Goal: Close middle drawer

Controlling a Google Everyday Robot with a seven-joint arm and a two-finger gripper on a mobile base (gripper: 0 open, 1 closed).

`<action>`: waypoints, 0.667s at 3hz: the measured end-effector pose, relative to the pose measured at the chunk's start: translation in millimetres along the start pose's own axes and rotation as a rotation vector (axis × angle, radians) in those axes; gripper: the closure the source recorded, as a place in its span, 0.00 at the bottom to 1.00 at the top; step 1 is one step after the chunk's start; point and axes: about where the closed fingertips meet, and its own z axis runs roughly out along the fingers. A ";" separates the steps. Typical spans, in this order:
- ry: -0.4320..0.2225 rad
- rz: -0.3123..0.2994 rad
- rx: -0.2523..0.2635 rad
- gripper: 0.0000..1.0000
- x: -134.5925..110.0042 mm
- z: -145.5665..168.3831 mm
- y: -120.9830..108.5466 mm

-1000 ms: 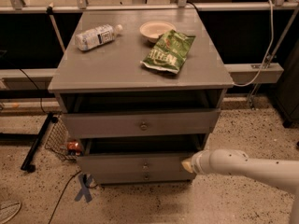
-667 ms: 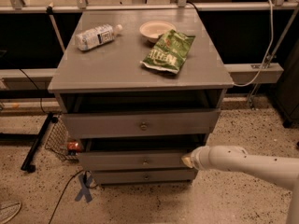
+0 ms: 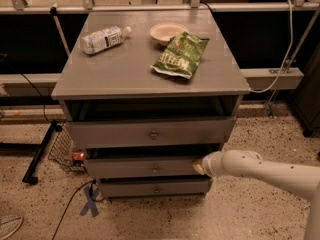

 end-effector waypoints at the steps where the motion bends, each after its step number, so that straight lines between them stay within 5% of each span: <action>1: 0.008 -0.005 0.006 1.00 -0.9 5.6 -3.6; 2: 0.024 -0.013 0.021 1.00 -0.1 0.9 -5.7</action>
Offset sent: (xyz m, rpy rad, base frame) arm 0.0059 -0.0046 0.0025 -0.0508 0.0013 0.0036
